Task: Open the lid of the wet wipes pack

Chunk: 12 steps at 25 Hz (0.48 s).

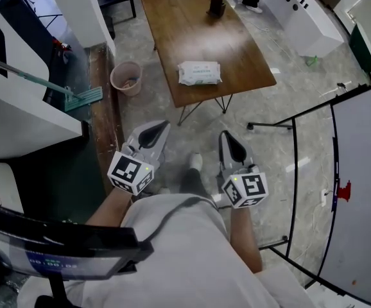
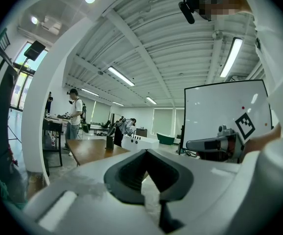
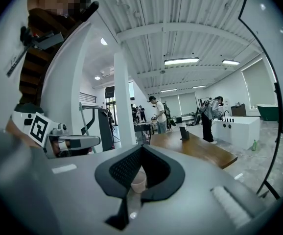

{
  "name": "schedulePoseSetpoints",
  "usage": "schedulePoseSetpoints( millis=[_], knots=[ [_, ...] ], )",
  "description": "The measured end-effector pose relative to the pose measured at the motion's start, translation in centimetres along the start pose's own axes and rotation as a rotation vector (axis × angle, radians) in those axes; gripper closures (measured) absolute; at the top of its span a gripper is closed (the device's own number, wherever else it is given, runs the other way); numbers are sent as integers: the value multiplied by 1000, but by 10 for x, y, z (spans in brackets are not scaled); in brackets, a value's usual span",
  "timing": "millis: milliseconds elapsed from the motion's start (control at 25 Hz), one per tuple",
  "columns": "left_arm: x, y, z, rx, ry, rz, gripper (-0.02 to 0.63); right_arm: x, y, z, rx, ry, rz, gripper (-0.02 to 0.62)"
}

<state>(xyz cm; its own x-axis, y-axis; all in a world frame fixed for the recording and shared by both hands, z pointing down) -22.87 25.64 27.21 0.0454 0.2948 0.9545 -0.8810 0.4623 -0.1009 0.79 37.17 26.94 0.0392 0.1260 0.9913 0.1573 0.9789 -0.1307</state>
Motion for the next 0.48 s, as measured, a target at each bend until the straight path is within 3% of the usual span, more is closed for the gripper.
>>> schedulePoseSetpoints(
  millis=[480],
  knots=[
    [-27,-99,17,-115,3,-12,600,-12,-84,-98,-160,21,17,586]
  ],
)
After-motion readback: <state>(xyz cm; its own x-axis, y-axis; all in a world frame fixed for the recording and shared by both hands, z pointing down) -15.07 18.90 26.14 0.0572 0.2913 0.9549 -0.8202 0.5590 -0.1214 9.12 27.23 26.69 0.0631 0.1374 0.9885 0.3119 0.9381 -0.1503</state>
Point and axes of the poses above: the fingertips, and each gripper's own axes: y backward along the fingers, z to its left, x out of its underside, the point moved 10 cm from there along y, backward along the fingers, and after that the axes turned 11 degrees about y, right-handed, at the moved point
